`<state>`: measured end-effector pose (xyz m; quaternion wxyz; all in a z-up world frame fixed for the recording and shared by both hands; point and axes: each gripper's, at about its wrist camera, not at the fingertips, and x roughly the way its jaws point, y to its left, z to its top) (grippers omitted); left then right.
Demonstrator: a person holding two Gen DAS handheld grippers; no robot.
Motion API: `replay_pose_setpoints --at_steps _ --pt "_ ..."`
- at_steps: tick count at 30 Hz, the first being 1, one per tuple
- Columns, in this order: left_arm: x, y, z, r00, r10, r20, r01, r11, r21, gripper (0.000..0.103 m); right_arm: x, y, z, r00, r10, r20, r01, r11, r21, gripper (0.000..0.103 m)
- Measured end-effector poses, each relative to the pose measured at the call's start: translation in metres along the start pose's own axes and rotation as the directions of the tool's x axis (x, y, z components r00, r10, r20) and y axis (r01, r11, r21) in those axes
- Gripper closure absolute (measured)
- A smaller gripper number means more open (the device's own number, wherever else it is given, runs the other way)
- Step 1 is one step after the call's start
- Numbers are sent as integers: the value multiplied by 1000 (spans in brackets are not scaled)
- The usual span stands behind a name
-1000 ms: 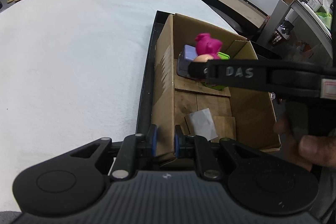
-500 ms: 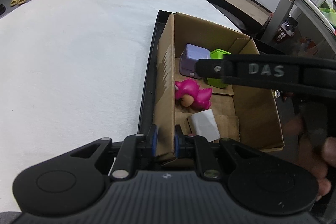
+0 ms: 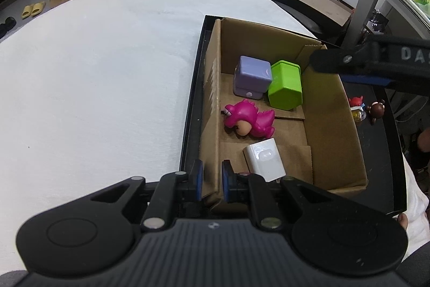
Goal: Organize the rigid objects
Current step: 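Lower the dinosaur into the box and open the right gripper, then move the right gripper to the red-capped figure with amber jar, grasp it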
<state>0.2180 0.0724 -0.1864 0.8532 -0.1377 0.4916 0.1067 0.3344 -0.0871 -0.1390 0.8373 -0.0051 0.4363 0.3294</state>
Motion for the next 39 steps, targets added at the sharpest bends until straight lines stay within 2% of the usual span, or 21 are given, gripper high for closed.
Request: replay_pose_setpoints --at_steps 9,17,23,29,39 --pt "5 -7 1 999 43 -9 -43 999 4 91 -13 -23 1 997 -66 40 66 998 19 40" --pt "8 -11 1 997 71 -16 -71 997 4 92 -17 -45 3 988 -133 74 129 990 51 33" --pt "12 -14 2 996 91 -20 -91 996 11 92 -10 -62 -1 976 -210 61 207 977 53 33" --pt "15 -14 3 995 96 -28 -96 995 16 92 -8 -87 0 964 -262 48 254 959 128 33" --pt "17 -11 2 996 85 -26 -85 996 8 92 15 -121 -8 945 -327 -20 323 919 228 33"
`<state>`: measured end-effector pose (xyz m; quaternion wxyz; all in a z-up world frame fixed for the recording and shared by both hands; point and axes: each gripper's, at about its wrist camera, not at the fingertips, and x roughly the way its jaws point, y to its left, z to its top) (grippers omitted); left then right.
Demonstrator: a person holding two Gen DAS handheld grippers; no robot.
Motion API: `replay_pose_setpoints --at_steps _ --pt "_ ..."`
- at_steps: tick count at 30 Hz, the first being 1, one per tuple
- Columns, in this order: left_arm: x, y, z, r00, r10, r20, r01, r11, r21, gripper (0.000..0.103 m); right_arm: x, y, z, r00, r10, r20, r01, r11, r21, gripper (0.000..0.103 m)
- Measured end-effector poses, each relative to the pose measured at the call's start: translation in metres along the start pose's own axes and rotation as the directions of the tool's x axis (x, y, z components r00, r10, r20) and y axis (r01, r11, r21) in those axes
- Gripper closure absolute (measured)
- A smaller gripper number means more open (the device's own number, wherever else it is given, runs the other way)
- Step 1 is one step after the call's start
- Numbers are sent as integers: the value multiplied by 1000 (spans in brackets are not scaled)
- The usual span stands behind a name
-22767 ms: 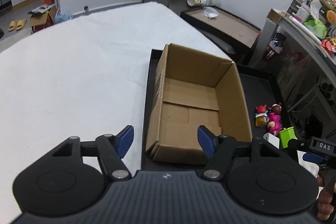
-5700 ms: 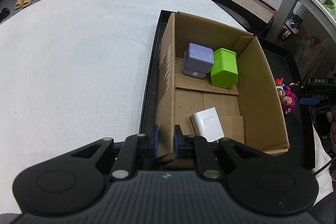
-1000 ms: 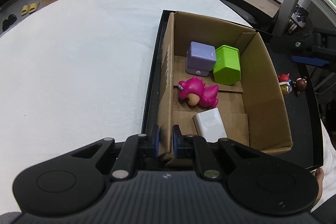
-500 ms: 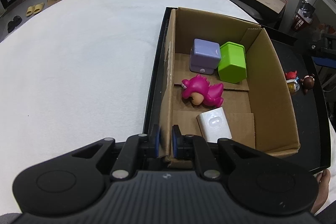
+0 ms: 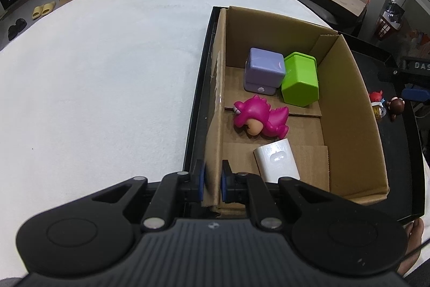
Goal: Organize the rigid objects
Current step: 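Move the right gripper to the red-capped figure with amber jar, grasp it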
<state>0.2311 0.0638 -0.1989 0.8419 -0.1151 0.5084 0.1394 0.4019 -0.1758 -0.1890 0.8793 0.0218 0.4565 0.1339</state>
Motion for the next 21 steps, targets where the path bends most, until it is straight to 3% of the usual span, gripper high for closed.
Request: replay_pose_setpoints --at_steps 14,17,19,21 --pt "-1 4 0 1000 -19 -1 19 1000 -12 92 43 -14 -14 992 -71 -108 76 996 46 43" --pt "-1 4 0 1000 -19 -1 19 1000 -12 92 48 -13 -17 989 -71 -132 77 996 38 55" --pt "-1 5 0 1000 -21 -1 21 1000 -14 92 51 -12 -19 986 -66 -154 72 997 29 72" --pt "-1 5 0 1000 -23 -1 23 1000 -16 92 51 -12 -21 985 -59 -161 64 998 23 74"
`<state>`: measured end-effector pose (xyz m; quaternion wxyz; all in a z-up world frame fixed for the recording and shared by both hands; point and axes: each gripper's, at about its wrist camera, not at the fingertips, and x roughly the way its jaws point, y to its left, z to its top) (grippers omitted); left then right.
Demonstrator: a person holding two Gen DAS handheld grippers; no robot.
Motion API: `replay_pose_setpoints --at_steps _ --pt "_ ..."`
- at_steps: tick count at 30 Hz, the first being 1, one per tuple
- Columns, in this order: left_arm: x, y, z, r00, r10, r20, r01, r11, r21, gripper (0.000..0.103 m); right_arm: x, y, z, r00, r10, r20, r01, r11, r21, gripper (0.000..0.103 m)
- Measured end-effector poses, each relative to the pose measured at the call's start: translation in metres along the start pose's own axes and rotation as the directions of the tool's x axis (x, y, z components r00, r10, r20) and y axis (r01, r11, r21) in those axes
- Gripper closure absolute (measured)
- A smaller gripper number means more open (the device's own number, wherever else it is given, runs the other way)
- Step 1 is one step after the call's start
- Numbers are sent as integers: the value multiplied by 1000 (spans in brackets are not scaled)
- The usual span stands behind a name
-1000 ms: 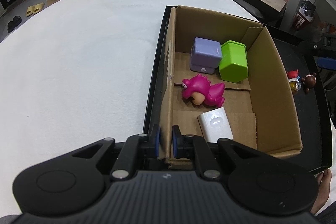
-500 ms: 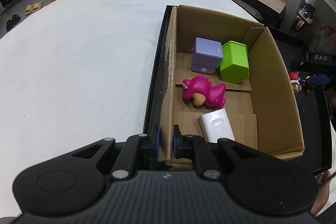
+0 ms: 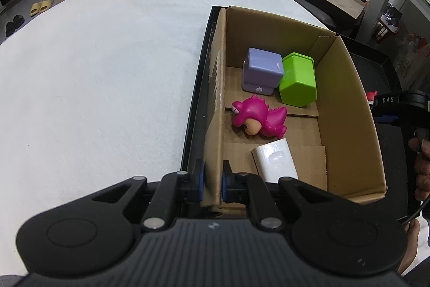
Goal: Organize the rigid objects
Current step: 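Move the right gripper to the red-capped figure with amber jar, grasp it, then carry the red-capped figure into the box and open the right gripper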
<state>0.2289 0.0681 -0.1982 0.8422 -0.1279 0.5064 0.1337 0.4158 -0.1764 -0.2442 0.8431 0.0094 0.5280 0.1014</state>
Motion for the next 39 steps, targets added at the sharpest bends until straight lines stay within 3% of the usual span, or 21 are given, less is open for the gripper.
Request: replay_pose_setpoints --at_steps 1,9,16,23,31,39 --pt "0 0 0 1000 -1 -1 1 1000 -1 92 0 0 0 1000 4 -3 -4 1000 -2 79" --pt "1 -1 0 1000 1 0 -1 1000 -1 92 -11 -4 3 999 29 27 -30 1000 7 80" --pt "0 -2 1 1000 3 -4 -3 1000 5 92 -30 -19 7 988 142 57 -147 984 99 81" --pt "1 -2 0 1000 1 -6 -1 1000 3 91 -54 -17 8 974 198 108 -209 973 98 81" --pt "2 -2 0 1000 -1 -10 1 1000 0 91 -82 -7 13 950 264 167 -277 959 59 81" --pt "2 -1 0 1000 -3 -7 3 1000 -7 91 -112 10 16 912 349 218 -354 935 -14 81"
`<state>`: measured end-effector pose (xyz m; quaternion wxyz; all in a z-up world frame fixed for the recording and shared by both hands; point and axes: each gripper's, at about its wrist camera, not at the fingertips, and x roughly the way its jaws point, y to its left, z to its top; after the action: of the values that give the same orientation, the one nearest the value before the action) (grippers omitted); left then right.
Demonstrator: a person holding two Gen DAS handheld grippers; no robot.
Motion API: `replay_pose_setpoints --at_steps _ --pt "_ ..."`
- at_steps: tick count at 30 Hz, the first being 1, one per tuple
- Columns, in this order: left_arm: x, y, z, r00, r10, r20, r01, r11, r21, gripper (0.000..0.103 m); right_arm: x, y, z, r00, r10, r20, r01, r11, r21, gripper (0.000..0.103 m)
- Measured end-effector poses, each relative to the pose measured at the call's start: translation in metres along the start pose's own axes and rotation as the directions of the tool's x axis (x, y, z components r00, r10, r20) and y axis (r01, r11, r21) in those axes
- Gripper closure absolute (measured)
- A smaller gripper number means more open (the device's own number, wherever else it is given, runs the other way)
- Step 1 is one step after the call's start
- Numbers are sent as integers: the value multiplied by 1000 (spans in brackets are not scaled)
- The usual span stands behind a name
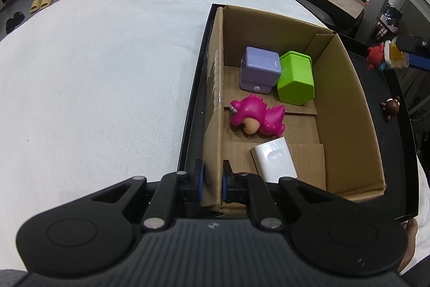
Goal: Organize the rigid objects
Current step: 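Carry the red-capped figure into the box and open the right gripper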
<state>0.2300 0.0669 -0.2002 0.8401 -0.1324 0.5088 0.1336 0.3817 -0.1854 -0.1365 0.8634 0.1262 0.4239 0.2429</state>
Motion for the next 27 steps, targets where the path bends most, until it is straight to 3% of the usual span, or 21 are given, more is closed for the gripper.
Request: replay_pose_setpoints --at_steps 16,27 --pt "0 9 1 999 -39 -5 39 999 -12 91 10 43 -9 998 58 -40 -62 993 -101 81" --pt "0 11 1 999 -46 -7 45 999 -11 90 26 68 -27 995 -2 -95 -19 976 -219 81"
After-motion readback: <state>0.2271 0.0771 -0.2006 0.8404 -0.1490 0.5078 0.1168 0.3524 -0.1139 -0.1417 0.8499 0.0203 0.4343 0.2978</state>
